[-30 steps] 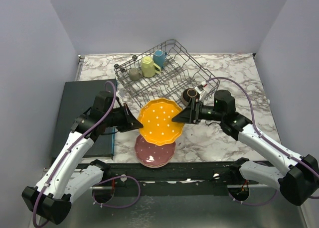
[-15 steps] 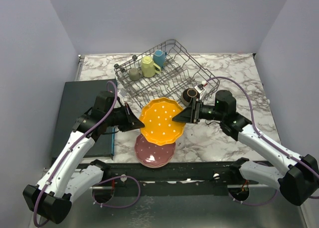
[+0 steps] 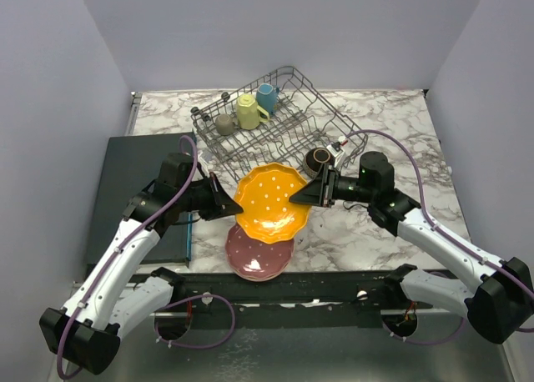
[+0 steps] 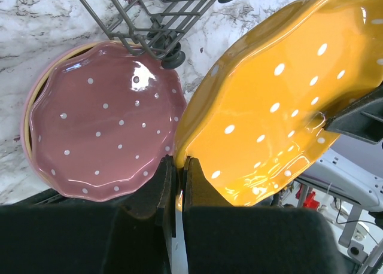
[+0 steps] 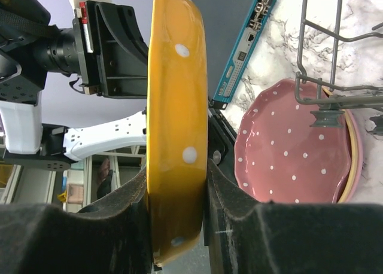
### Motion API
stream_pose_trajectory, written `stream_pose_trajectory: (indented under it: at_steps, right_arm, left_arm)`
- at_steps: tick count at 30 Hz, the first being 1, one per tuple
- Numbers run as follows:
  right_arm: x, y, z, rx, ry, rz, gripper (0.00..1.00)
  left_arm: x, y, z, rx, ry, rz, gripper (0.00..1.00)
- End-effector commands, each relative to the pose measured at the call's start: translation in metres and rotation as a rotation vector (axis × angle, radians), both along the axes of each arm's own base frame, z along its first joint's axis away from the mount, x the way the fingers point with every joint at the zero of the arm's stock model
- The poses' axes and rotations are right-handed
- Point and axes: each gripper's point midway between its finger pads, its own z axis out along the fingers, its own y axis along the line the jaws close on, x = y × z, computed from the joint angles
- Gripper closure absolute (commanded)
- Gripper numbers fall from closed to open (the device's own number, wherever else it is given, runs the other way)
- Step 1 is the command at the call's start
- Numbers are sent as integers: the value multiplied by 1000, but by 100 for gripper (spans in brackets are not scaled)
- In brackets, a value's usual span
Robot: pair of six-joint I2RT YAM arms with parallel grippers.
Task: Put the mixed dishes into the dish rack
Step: Pick up the plate from the corner of the board.
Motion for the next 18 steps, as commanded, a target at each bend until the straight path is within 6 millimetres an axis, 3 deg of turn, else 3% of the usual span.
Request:
stream_pose_trajectory:
  at_steps: [1,4,14,18]
  right_arm:
    - [7,-1,9,-3,-55,-39,99]
    - [10,-4,12,-18,-75,-65,99]
    - [20,-9,15,-58,-98,-128,99]
    - [23,-14,15,-93,-104,-157,99]
  left_arm:
    - [6,-11,18,-75,-57,-32,100]
    - [7,-10,17,-66,-59,-29,93]
    - [11,-8,10,-40,-59,-22,57]
    - [14,-4,7,-3,-68,-6,49]
